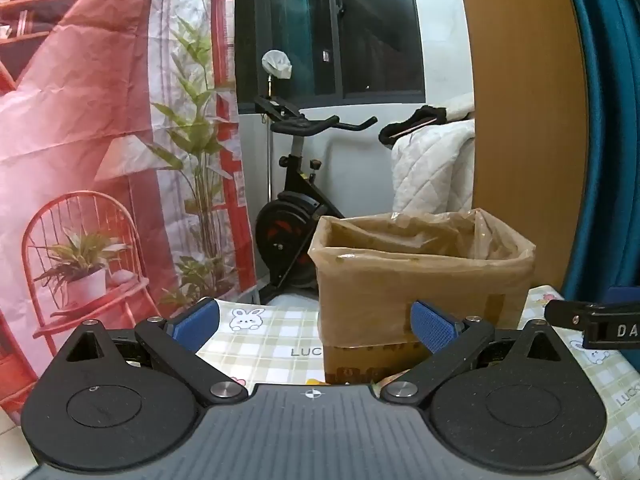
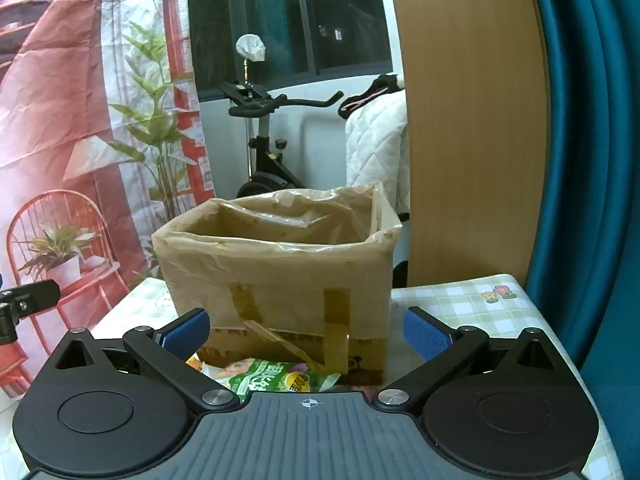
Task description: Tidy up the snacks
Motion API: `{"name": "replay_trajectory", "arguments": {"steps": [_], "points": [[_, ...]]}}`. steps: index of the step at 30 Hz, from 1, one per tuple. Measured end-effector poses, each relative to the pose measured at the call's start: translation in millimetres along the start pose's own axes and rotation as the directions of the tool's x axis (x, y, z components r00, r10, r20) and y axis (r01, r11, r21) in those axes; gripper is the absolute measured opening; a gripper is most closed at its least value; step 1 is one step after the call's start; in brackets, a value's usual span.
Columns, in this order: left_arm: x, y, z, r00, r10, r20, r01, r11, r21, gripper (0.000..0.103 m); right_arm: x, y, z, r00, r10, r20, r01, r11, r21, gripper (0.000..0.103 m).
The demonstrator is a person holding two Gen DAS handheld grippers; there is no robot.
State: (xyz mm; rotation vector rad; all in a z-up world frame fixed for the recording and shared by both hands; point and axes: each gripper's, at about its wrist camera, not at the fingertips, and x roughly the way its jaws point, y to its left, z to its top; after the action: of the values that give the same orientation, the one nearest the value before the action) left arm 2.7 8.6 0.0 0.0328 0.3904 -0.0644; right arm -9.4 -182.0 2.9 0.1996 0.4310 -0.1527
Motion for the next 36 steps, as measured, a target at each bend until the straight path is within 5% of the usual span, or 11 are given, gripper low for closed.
{"name": "replay_trajectory", "arguments": {"steps": [7,9,36], "points": [[21.1,54.0,2.1,0.995,-0.097,-0.002,0.096,0.993,-0.063,0.102,-0.1,0.0,-0.1,1.000,-0.004,0.000,0.004,1.000,-0.004,0.103],[-6.5,-8.4,-0.6,0.998,0.054,0.028,-0.056,0.997,0.057,0.102,-0.1,0.0,-0.1,1.000,-0.003,0.001,0.003,1.000,-0.004,0.103],[-5.9,-8.7,-2.6,0.997,0.066,0.032,-0.068,0.996,0.064,0.102,1.8,-1.4,-1.9,1.000,-0.006,0.000,0.006,1.000,-0.011,0.103]]}}
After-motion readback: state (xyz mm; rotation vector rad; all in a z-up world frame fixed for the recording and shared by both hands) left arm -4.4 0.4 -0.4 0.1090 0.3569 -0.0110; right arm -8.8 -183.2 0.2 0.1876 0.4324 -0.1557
